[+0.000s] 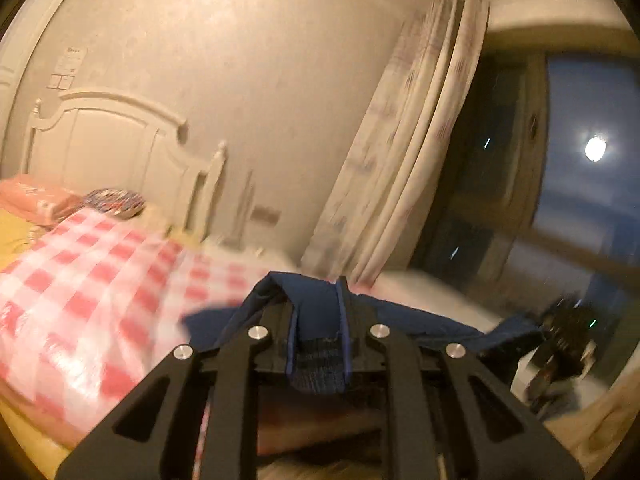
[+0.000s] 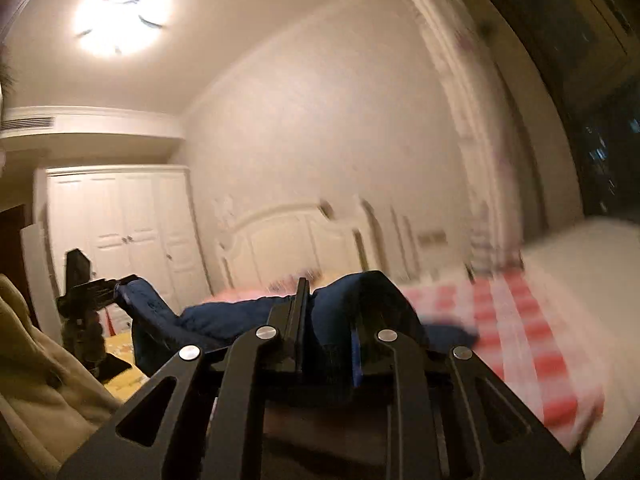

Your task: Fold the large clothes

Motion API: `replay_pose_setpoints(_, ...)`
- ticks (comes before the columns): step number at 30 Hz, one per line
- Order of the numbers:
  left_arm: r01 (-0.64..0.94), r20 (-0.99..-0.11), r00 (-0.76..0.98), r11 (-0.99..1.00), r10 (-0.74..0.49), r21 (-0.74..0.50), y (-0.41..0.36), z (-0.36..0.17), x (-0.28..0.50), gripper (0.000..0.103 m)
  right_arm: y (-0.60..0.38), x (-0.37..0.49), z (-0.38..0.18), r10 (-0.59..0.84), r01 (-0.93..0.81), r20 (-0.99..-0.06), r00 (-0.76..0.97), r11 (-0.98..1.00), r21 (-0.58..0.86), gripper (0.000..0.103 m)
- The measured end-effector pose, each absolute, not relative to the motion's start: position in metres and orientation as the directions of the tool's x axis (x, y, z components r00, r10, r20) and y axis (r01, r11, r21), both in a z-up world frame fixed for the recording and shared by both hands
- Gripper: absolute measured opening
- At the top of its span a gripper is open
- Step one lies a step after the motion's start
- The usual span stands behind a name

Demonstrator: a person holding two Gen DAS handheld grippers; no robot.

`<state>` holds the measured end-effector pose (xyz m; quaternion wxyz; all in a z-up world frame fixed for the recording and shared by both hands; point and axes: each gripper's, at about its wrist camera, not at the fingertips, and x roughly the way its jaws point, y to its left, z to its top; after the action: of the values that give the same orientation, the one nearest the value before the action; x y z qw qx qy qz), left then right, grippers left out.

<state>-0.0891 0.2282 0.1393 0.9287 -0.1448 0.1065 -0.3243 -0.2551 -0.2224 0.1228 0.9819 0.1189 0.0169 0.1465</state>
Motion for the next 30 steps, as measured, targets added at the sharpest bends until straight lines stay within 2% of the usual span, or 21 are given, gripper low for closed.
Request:
replay_pose_setpoints(2,0.566,-0.099,0.774,0.754,-0.625,-0.335,0.225,0.151,-0.075,0.018,-0.220,-0.235,0.141,0.294,-0.287,0.002,0.956,0.931,0.224,0.020)
replay_pose_setpoints(3,0.542,-0.132,0.785,0.774,-0.606,-0.328,0.218,0.151,-0.059,0.019,-0.220,-0.212,0.146,0.279,-0.264,-0.041,0.959,0.939,0.222,0.020)
replay_pose_setpoints(6,0.441,-0.295,0.780,0.818,-0.553,-0.369,0.203,0.126,0.006,0.022,-0.227,-0.134,0.131,0.236,-0.183,-0.203,0.950,0.950,0.251,0.020)
replay_pose_setpoints(10,0.267,-0.522,0.723,0.881,-0.452,-0.391,0.190,0.053,0.106,0.023,-0.250,-0.027,0.061,0.211,-0.028,-0.456,0.865,0.926,0.376,0.021)
replay_pose_setpoints(13,0.194,-0.602,0.676,0.890,-0.426,-0.412,0.189,0.008,0.159,0.032,-0.274,0.028,0.010,0.225,0.077,-0.552,0.803,0.879,0.470,0.025)
replay_pose_setpoints(15,0.148,-0.621,0.700,0.922,-0.353,-0.358,0.188,-0.007,0.178,0.048,-0.282,0.046,-0.008,0.234,0.123,-0.598,0.767,0.861,0.494,0.028)
replay_pose_setpoints(16,0.134,-0.612,0.719,0.930,-0.329,-0.343,0.191,-0.007,0.183,0.060,-0.284,0.051,-0.013,0.245,0.135,-0.611,0.753,0.851,0.507,0.029)
replay_pose_setpoints(17,0.129,-0.603,0.726,0.927,-0.331,-0.353,0.196,-0.008,0.187,0.069,-0.285,0.051,-0.011,0.255,0.126,-0.600,0.758,0.846,0.518,0.030)
replay_pose_setpoints(21,0.119,-0.558,0.758,0.912,-0.338,-0.392,0.219,-0.005,0.182,0.083,-0.286,0.028,0.003,0.266,0.070,-0.562,0.783,0.861,0.504,0.032)
replay_pose_setpoints(22,0.118,-0.552,0.764,0.913,-0.335,-0.391,0.226,-0.004,0.179,0.087,-0.287,0.019,0.008,0.261,0.058,-0.545,0.797,0.865,0.498,0.042)
replay_pose_setpoints(23,0.121,-0.551,0.763,0.912,-0.338,-0.392,0.229,-0.003,0.178,0.088,-0.287,0.009,0.013,0.248,0.052,-0.522,0.816,0.868,0.494,0.059)
replay_pose_setpoints(24,0.127,-0.553,0.758,0.911,-0.345,-0.393,0.233,-0.004,0.176,0.088,-0.291,0.001,0.019,0.239,0.046,-0.491,0.838,0.865,0.500,0.070)
replay_pose_setpoints(25,0.133,-0.562,0.750,0.913,-0.347,-0.386,0.236,-0.007,0.172,0.088,-0.299,-0.010,0.029,0.239,0.028,-0.434,0.869,0.851,0.525,0.089)
replay_pose_setpoints(27,0.144,-0.573,0.742,0.917,-0.348,-0.372,0.238,-0.008,0.165,0.089,-0.310,-0.024,0.045,0.233,-0.005,-0.344,0.910,0.833,0.553,0.092)
replay_pose_setpoints(29,0.170,-0.592,0.721,0.920,-0.361,-0.353,0.235,-0.012,0.162,0.090,-0.309,-0.027,0.057,0.175,0.022,-0.375,0.910,0.884,0.467,0.092)
replay_pose_setpoints(30,0.183,-0.599,0.711,0.920,-0.367,-0.347,0.232,-0.014,0.163,0.090,-0.302,-0.020,0.058,0.153,0.032,-0.439,0.885,0.922,0.386,0.092)
